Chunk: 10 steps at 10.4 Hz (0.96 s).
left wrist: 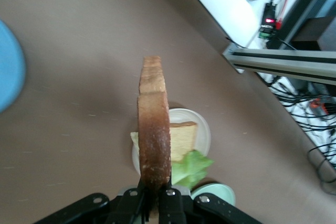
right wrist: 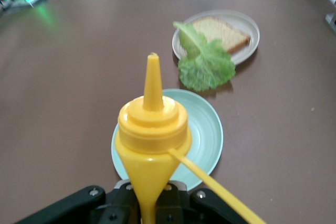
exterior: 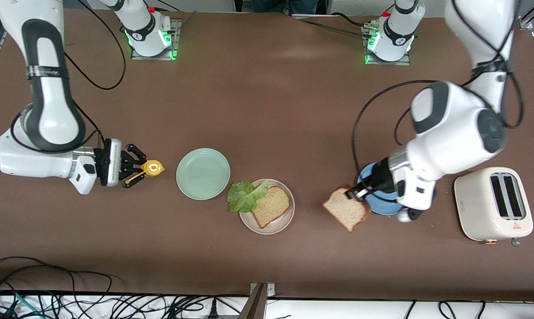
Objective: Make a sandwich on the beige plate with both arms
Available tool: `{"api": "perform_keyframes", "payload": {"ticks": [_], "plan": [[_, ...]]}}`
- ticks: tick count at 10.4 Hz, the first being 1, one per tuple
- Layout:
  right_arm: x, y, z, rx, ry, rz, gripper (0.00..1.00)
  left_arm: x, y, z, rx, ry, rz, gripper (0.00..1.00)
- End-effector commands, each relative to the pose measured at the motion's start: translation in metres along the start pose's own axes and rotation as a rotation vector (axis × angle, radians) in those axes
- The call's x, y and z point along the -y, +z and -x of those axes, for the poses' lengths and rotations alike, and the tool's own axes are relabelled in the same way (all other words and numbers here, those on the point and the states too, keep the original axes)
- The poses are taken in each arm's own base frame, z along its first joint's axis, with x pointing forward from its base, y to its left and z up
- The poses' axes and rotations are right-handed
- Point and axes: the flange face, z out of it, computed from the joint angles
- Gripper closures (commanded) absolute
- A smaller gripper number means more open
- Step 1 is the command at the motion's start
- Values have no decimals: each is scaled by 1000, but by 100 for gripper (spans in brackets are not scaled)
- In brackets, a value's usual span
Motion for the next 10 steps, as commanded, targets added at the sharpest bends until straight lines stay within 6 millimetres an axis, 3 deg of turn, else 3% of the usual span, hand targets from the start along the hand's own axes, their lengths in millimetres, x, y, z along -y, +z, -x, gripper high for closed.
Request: {"api": "perform_keyframes", "payload": {"ticks": [1,2,4,6,9,10], "plan": [[10,-3,40,-122,-69,5,100,-23,48,28,-8,-59,94,100],[11,1,67,-142,-94,3,100,-30,66,45,-5,-60,104,100],[8,18,105,-230,-175,26,100,-41,94,87,40,-33,103,100],[12,32,138,-324,-143,41,100,-48,129,130,68,6,91,100],[12,57,170,-386,-140,71,100,-47,168,152,54,26,111,100],[12,58,171,-386,-138,72,52,-46,181,156,34,28,140,100]]}}
